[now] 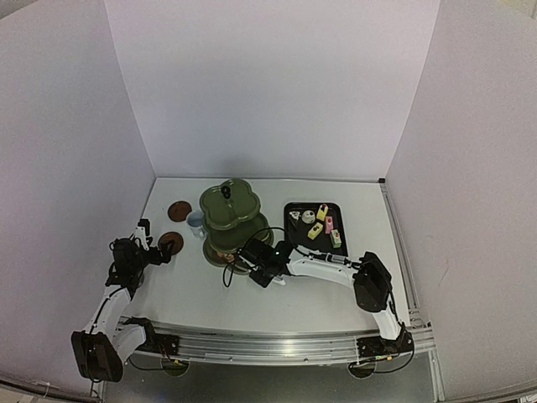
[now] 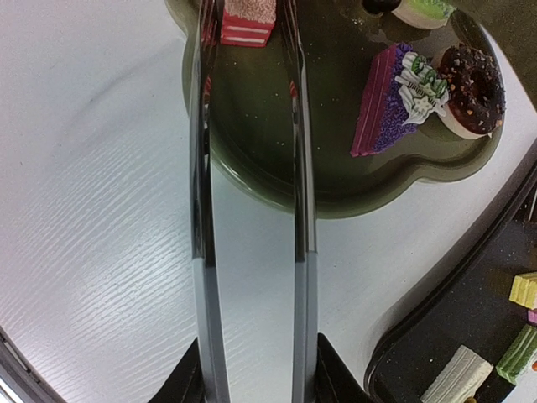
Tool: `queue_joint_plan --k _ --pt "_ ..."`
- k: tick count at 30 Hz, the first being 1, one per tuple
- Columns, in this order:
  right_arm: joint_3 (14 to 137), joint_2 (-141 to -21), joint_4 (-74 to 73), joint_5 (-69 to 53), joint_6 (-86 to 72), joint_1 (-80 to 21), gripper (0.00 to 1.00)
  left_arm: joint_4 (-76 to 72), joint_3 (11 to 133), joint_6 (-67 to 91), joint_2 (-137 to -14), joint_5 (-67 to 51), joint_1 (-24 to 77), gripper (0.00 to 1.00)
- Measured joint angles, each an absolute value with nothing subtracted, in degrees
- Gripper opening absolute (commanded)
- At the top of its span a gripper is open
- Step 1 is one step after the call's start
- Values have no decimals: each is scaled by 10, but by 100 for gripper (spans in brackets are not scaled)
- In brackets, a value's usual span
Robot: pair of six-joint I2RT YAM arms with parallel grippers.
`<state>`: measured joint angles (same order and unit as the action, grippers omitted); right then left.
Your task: Serve the afternoon tea
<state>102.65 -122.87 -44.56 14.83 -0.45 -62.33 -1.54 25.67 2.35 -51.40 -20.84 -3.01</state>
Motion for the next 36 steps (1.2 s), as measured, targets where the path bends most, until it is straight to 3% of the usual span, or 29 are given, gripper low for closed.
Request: queue_joint_plan --k 18,36 --pt "966 -1143 -467 127 -31 -623 34 -15 257 15 -514 -209 -30 100" --pt "812 -928 -514 128 -140 -570 33 -15 257 13 -514 -209 -30 100"
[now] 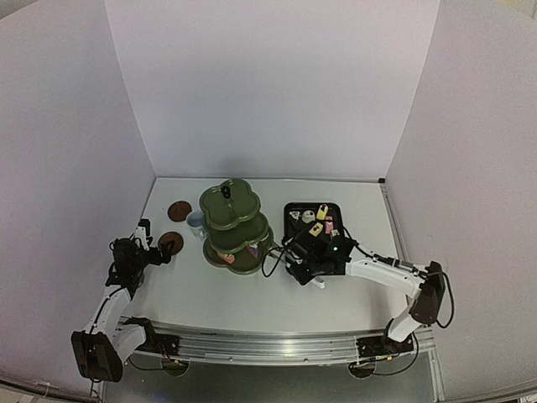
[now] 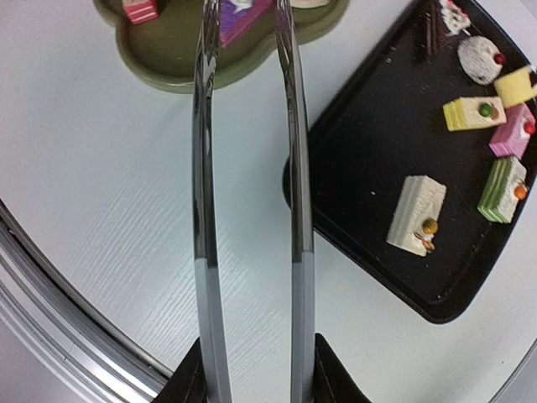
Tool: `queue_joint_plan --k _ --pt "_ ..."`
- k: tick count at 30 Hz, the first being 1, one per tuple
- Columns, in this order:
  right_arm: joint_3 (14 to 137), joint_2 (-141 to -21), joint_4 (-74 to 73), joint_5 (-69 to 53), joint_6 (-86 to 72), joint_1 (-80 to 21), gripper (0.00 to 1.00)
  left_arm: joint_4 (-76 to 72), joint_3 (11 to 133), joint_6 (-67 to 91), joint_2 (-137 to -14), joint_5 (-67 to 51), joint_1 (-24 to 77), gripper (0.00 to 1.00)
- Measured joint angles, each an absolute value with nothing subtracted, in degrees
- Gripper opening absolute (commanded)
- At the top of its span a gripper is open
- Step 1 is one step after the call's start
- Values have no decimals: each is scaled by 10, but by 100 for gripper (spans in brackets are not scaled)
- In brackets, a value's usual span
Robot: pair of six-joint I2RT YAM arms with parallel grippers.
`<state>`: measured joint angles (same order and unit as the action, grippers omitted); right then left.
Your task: Serve the afternoon tea
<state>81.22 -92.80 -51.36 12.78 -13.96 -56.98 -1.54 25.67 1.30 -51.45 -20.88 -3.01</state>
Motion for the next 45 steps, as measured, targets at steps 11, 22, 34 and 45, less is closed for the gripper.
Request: queue_joint_plan --k 11,22,34,45 --pt "751 -877 -603 151 -259 -496 33 -15 257 13 -518 -209 -30 100" --pt "729 -868 -642 151 -301 -467 34 -16 257 13 -518 -209 -30 100" --pt "713 -859 -640 139 -294 -464 35 -16 257 13 -518 -209 -30 100" --pt "681 -856 -622 128 -294 -462 29 -16 257 13 -522 -209 -30 100"
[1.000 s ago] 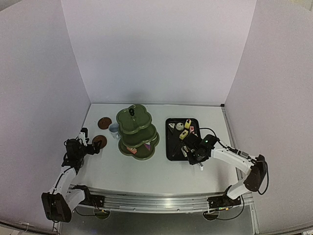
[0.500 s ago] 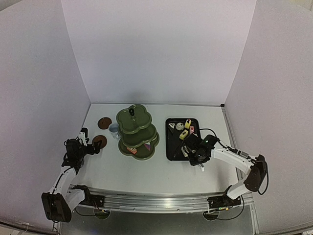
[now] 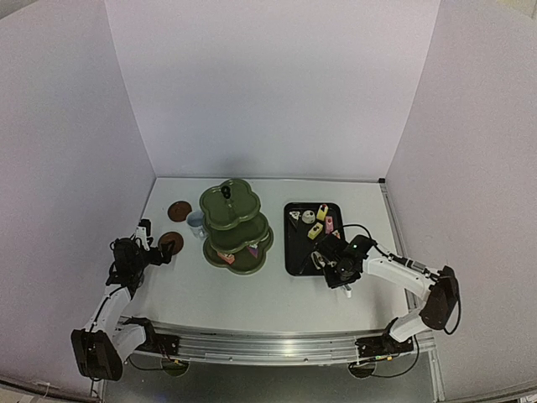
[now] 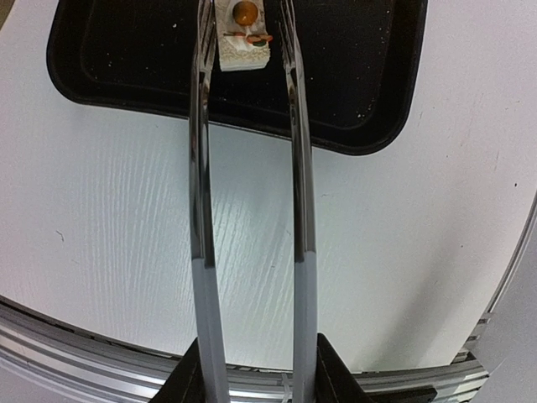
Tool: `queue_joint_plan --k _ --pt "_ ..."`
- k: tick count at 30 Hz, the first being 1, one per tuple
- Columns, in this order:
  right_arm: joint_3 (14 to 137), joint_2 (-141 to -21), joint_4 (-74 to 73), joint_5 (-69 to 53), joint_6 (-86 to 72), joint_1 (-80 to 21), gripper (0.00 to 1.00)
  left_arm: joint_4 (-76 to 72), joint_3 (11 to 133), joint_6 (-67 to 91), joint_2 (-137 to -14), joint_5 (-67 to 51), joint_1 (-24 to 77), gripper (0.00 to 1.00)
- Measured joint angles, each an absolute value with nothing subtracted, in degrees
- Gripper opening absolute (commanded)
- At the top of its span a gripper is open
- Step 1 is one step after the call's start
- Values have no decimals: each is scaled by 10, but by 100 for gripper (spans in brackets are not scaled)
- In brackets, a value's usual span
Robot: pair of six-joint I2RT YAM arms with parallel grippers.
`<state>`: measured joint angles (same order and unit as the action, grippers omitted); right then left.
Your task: Serve the afternoon tea
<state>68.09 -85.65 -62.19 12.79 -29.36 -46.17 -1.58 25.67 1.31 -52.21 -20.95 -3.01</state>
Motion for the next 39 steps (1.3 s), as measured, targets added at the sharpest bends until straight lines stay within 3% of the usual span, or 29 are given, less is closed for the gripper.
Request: queue_joint_plan --k 4,8,24,39 --pt "681 -859 -611 125 -289 -462 8 -16 257 13 -522 -209 -30 100" --pt "681 -862 -603 123 -283 -462 0 -16 257 13 -522 -209 -30 100" --pt "801 -873 -612 121 -224 -466 0 -16 257 13 -522 -209 -30 100" --pt "880 -985 -620 57 -123 -583 0 -16 257 13 -521 -209 -30 100"
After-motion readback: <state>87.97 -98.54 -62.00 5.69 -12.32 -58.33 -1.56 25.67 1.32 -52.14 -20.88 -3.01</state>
